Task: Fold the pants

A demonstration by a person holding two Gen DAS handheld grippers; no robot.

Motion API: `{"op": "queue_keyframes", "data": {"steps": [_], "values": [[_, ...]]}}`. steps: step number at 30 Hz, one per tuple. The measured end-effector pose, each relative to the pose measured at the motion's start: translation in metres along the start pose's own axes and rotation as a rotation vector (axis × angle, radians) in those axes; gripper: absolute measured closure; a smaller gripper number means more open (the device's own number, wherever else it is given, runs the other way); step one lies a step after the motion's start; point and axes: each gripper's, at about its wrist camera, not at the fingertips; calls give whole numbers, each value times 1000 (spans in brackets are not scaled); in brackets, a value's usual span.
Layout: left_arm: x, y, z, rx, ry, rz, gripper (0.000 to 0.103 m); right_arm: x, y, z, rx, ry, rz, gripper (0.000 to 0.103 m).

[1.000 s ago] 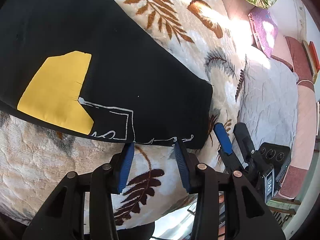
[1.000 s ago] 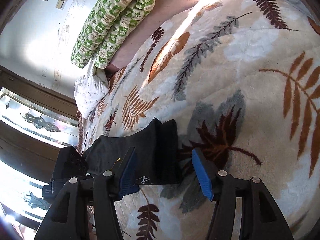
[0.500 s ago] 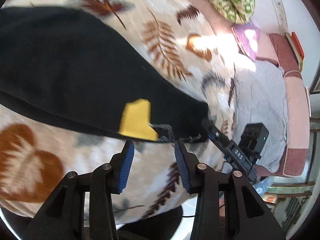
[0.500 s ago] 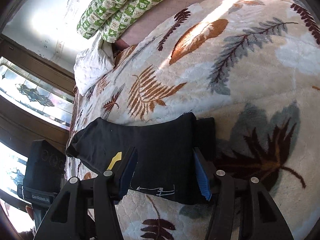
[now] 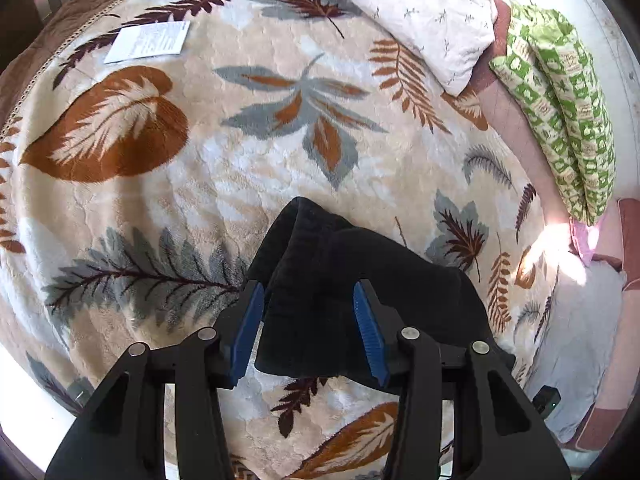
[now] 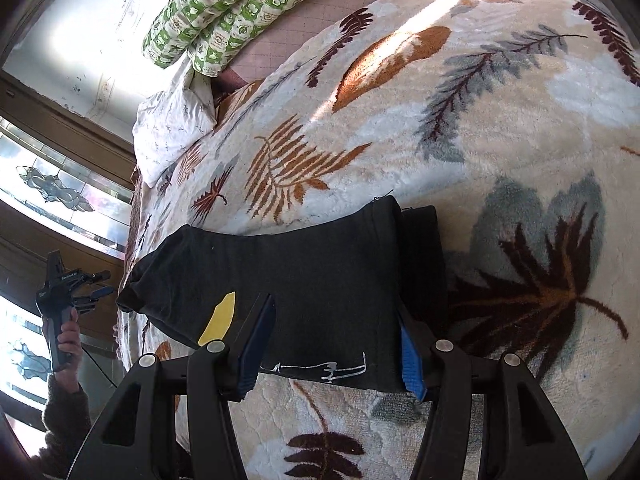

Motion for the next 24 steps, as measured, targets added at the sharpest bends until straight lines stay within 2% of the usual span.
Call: {"op": "queue_keyframes", "data": {"steps": [3,6,9,11,12,14,16,19,24], "values": [[-1,-11,-4,-43,-51,34,58,1,-1,2,18,-4,4,45],[2,-21,-1,12,-30,80,58,1,-2,4,26,-11,8,45],[7,-14,-4,49,-45,52,59,1,-2,4,35,-10,14,47],[9,-8,-13,-16,-94,1,83,2,-2,5,39,0,14,49],[12,-7,-17,-57,-123,-12,87,2,-2,6,53,16,17,55],[10,-7,-25,-90,-153,-35,88,4,-6,12,116,73,33,101],[16,-3,-31,-170,-222,-94,88,5,-6,15,165,118,36,101],[23,-16,-33,-270,-294,-107,88,5,12,15,180,142,-18,101],[24,-30,-23,-307,-312,-109,87,12,19,3,201,130,-23,101]]}}
Point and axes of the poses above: each gripper's, at about its wrist camera, not at the fingertips, and y roughly against the way its jaws point, z to its left, x to its underside
